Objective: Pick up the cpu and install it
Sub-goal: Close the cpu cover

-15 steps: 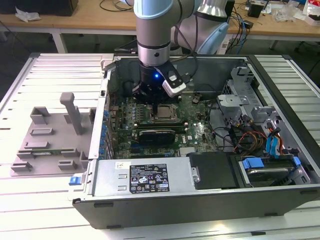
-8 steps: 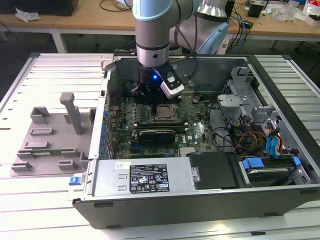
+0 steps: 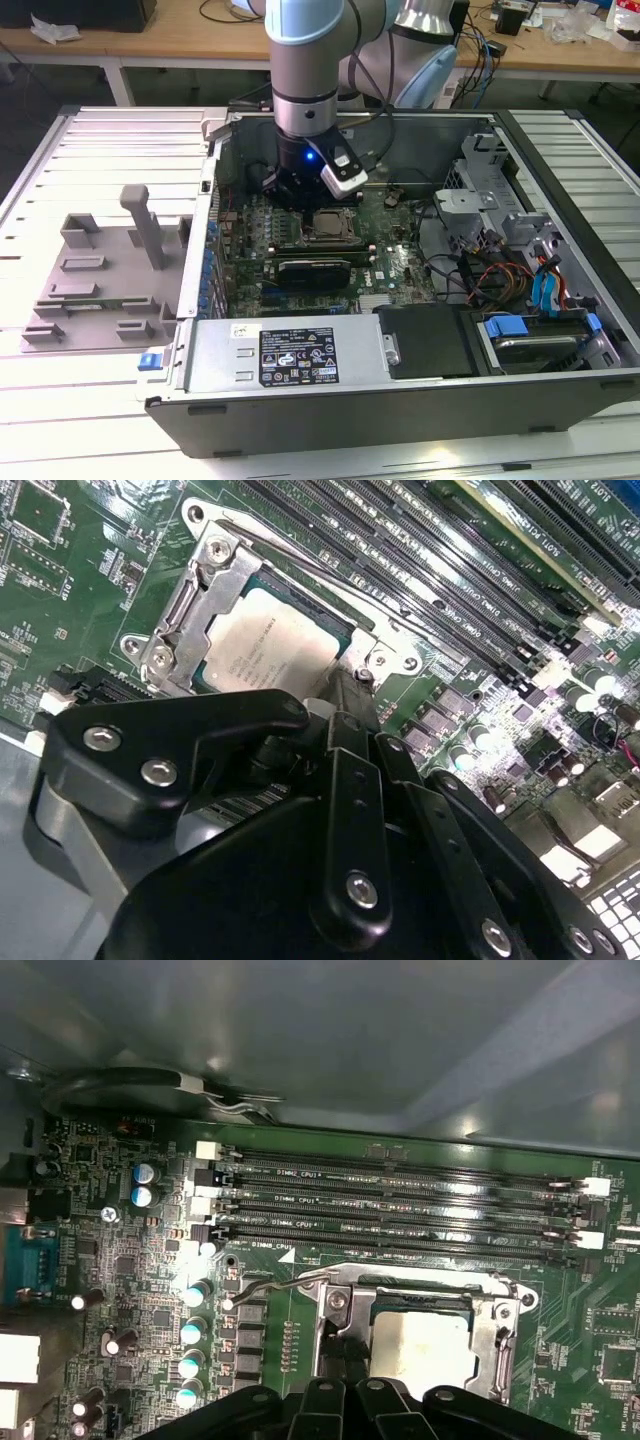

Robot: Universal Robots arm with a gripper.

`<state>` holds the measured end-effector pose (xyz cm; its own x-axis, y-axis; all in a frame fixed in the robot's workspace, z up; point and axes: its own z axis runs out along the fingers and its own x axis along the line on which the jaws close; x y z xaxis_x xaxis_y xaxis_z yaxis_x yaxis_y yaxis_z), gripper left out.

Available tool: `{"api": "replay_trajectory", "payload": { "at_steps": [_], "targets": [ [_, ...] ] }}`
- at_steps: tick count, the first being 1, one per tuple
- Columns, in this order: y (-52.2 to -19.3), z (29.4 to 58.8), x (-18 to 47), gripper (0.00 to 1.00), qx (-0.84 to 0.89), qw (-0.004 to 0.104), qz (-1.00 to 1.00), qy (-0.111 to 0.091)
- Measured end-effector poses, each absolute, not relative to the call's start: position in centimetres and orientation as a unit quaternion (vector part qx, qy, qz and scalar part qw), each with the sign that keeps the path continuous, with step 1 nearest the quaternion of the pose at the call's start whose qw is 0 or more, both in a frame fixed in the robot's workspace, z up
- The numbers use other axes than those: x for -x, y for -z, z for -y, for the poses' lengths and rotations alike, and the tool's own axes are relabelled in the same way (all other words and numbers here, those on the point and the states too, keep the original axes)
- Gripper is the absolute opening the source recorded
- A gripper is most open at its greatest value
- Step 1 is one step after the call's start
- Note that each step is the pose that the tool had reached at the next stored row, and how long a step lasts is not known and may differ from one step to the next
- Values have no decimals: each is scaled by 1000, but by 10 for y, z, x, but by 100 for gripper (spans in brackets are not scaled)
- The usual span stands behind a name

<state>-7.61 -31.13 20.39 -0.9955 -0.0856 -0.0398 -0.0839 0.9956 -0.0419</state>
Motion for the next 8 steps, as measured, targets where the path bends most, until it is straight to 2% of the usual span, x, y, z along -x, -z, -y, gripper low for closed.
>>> {"api": "replay_trajectory", "payload": {
  "at_steps": [8],
  "targets": [
    [-203, 311, 76, 11, 42, 21, -999, 19]
  ]
}}
